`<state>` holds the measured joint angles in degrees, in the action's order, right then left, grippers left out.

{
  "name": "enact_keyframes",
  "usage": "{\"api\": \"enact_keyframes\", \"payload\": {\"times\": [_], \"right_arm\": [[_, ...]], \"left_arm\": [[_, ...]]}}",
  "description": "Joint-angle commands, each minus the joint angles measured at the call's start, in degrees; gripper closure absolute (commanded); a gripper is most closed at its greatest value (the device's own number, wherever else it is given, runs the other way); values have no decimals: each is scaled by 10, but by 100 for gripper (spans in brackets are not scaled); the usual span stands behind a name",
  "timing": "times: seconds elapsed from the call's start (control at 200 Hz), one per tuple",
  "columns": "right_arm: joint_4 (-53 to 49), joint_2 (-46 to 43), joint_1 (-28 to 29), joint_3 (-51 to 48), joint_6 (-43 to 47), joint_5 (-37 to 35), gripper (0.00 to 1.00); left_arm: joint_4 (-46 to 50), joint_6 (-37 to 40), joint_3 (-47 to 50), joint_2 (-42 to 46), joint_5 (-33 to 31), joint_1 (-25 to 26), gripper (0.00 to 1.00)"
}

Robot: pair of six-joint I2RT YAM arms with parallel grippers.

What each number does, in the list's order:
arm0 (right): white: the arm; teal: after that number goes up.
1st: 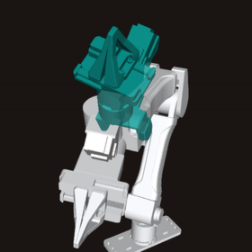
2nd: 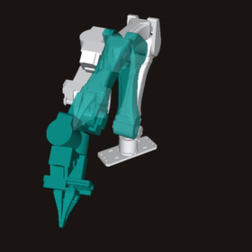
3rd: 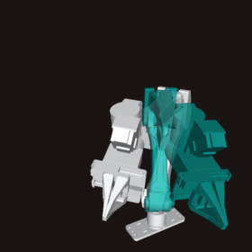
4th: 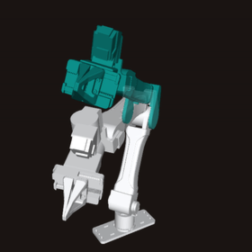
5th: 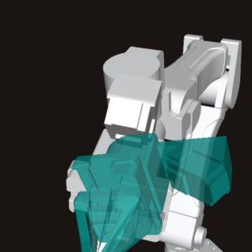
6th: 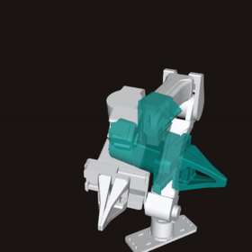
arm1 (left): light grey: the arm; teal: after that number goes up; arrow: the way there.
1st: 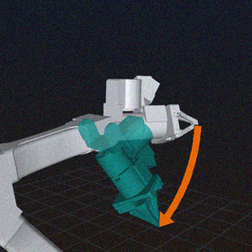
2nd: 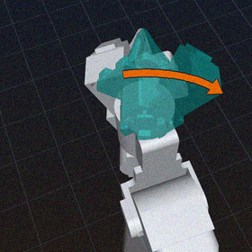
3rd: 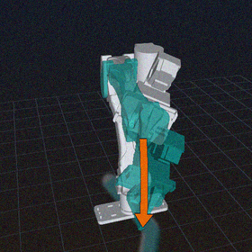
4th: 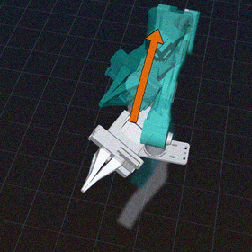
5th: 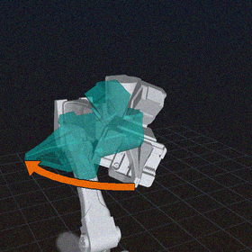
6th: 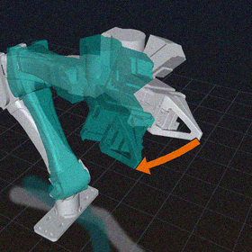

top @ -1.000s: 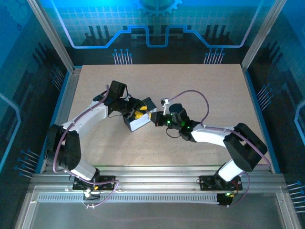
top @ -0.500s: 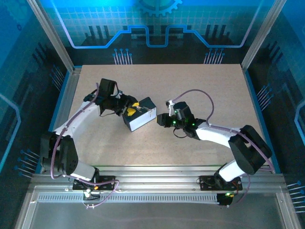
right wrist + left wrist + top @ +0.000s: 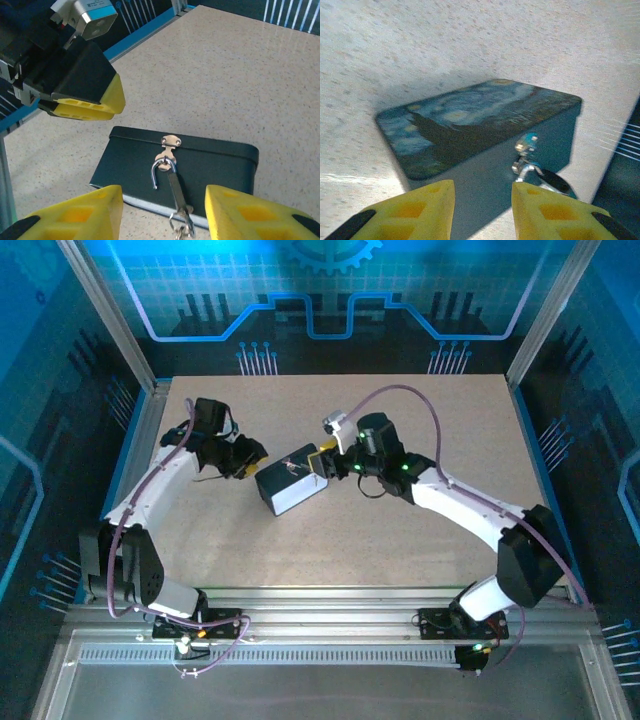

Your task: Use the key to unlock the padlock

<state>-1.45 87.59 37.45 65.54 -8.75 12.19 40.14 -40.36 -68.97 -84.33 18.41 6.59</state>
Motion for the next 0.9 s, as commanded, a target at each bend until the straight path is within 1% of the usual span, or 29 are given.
{"api": "enact_keyframes", "payload": {"times": [0.0,0.16,0.26,0.32,0.445,0.515,0.59,0.69,0.77,0.896], "right_arm": [[-92,44,14,44,81,-6,52],[-126,90,19,89,101,-13,52],[-138,117,20,108,107,-13,52],[-143,131,21,114,107,-19,53],[-134,145,21,117,88,-44,63],[-126,147,21,115,77,-46,68],[-120,147,25,115,67,-56,79],[-111,143,29,110,56,-66,88],[-104,138,29,105,40,-67,92],[-95,125,32,100,0,-76,94]], "left_arm": [[47,78,-21,-10,-60,-9,65],[54,98,-30,-11,-88,-9,65],[58,102,-32,-11,-93,-9,65],[60,103,-32,-9,-94,-9,66],[59,103,-31,-4,-96,-9,65],[58,109,-29,-2,-95,-9,65],[60,120,-27,-6,-99,-7,65],[57,133,-22,-12,-101,-6,65],[49,139,-19,-17,-98,-4,65],[29,151,-16,-26,-93,9,65]]}}
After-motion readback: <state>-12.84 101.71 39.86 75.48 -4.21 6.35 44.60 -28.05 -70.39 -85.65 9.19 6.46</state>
